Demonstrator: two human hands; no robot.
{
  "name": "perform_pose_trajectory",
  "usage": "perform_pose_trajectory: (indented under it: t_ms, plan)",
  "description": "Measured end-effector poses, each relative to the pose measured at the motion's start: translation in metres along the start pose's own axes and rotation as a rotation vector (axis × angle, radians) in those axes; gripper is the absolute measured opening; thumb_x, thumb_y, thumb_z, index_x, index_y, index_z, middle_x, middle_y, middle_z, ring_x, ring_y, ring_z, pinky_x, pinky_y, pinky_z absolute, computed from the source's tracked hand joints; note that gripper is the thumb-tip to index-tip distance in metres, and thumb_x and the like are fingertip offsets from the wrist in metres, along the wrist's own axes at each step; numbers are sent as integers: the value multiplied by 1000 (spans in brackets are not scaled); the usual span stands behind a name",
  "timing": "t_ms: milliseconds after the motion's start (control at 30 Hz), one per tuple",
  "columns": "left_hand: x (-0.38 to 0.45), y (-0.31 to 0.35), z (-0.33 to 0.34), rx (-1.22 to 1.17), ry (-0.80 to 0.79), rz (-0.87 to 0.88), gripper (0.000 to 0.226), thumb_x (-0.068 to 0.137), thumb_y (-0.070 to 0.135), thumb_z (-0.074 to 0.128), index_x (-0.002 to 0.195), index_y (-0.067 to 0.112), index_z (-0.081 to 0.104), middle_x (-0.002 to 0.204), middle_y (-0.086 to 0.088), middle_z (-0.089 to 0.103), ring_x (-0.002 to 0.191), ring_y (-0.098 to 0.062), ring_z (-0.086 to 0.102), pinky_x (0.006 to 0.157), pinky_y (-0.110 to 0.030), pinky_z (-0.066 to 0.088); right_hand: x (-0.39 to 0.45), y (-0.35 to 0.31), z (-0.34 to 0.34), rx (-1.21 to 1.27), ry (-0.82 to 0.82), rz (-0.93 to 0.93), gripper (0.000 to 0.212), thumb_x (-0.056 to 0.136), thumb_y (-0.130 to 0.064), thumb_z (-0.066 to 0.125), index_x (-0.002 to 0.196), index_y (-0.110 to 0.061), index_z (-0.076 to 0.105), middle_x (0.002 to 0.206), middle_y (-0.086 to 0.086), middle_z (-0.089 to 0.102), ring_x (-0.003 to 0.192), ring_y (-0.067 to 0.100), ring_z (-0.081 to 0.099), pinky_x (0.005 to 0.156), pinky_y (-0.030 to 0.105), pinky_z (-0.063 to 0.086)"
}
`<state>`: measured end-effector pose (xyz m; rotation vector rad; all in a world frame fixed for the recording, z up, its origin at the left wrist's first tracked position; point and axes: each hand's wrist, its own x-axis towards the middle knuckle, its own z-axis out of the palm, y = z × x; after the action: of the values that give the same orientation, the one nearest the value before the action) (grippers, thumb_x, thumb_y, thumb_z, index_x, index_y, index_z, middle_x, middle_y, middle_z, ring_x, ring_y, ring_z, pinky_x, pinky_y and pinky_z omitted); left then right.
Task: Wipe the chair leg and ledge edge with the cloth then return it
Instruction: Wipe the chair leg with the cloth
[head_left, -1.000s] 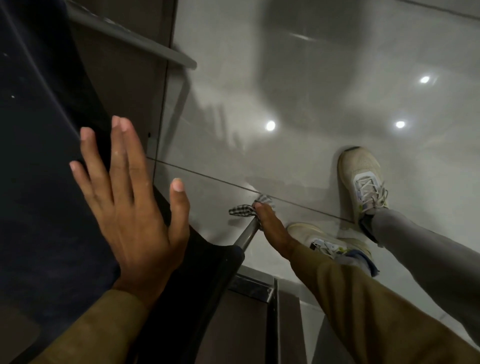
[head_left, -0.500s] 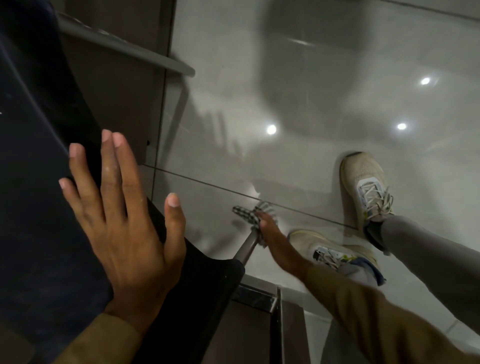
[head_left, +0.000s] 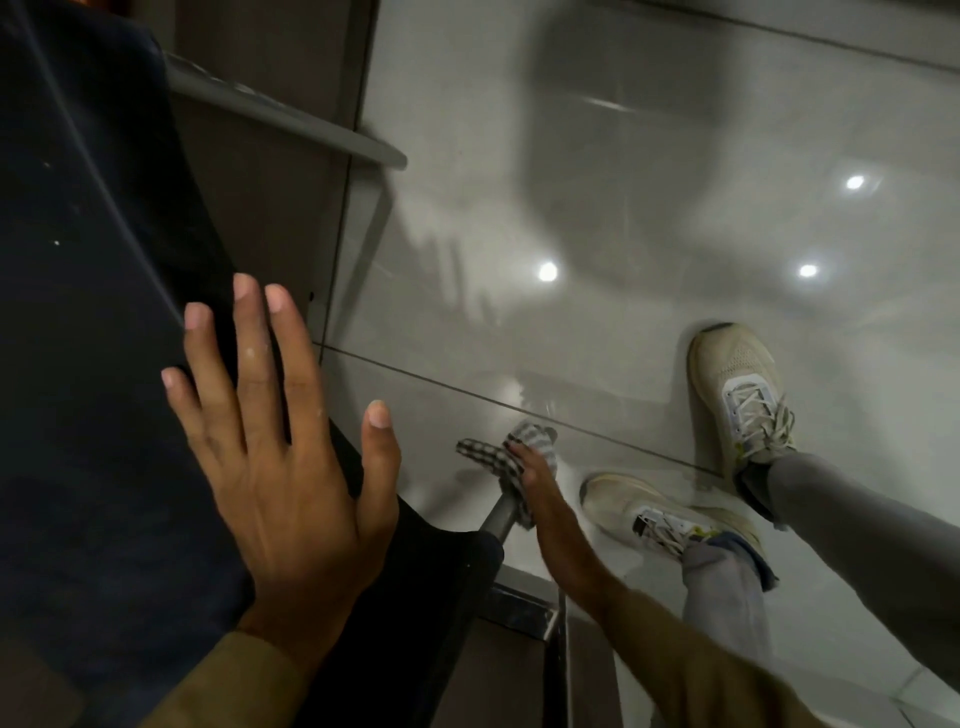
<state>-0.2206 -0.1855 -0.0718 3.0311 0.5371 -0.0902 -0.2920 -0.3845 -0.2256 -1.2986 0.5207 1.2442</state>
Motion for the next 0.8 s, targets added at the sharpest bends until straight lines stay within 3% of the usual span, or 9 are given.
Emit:
perform_pose_trajectory:
  t_ms: [200, 300, 367, 400, 467, 533, 600, 667, 800]
  plan:
    - [1, -1, 2, 31, 18, 6, 74, 113, 46, 32, 175, 10, 13, 182, -21, 23, 170, -46, 16, 140, -58, 5, 43, -3, -12, -17, 51, 157, 53, 113, -40, 44, 162, -18, 46, 172, 5, 44, 163, 25, 36, 136, 47, 28]
    - [5, -2, -4, 25, -5, 7, 77, 110, 47, 36, 174, 13, 11, 182, -20, 23, 171, -42, 15, 140, -58, 4, 3, -19, -3, -39, 53, 117, 39, 112, -40, 47, 148, -40, 60, 154, -24, 58, 151, -1, 48, 110, 10, 50]
    - [8, -1, -7, 37, -27, 2, 79, 108, 48, 39, 174, 13, 14, 181, -22, 25, 170, -39, 15, 140, -58, 5, -27, -36, -2, -71, -21, 121, 33, 110, -43, 49, 132, -58, 68, 136, -42, 66, 135, -23, 53, 96, -2, 49]
    - [10, 0, -8, 44, -37, 0, 79, 107, 48, 41, 173, 14, 15, 180, -22, 25, 170, -37, 14, 139, -58, 6, -37, -48, -1, -78, -53, 123, 33, 110, -43, 50, 131, -58, 70, 135, -39, 70, 132, -20, 58, 101, 6, 53]
    - [11, 1, -10, 41, -68, 7, 80, 105, 49, 43, 173, 16, 16, 179, -21, 25, 170, -34, 13, 139, -57, 8, -46, -68, -6, -80, -118, 117, 37, 107, -49, 55, 136, -38, 74, 134, -3, 79, 131, 18, 70, 113, 39, 56]
    - [10, 3, -12, 24, -95, 7, 81, 103, 51, 44, 172, 18, 19, 178, -19, 27, 170, -31, 11, 140, -55, 6, -44, -87, -16, 52, -123, 157, 67, 91, -69, 67, 131, -16, 78, 114, 26, 76, 95, 41, 69, 88, 47, 56]
    - [15, -1, -18, -23, -116, 25, 83, 104, 54, 42, 174, 19, 15, 179, -20, 26, 173, -28, 6, 141, -52, 3, -34, -105, -29, 217, -102, 151, 74, 100, -64, 49, 139, -4, 70, 121, 28, 75, 88, 34, 60, 74, 39, 47]
    - [37, -12, -26, -74, -99, 78, 79, 111, 55, 34, 177, 19, 7, 181, -21, 20, 175, -28, 2, 141, -52, 7, -19, -124, -44, 319, 29, 142, 62, 113, -36, 22, 151, -4, 59, 146, 24, 69, 108, 41, 53, 82, 46, 44]
    - [143, -52, -51, -194, 66, 4, 76, 116, 48, 33, 177, 15, 2, 186, -10, 1, 175, -25, 3, 142, -48, 2, 20, -173, -59, 267, 321, 72, 55, 117, -34, 24, 159, -10, 50, 158, 23, 59, 116, 38, 58, 105, 54, 42]
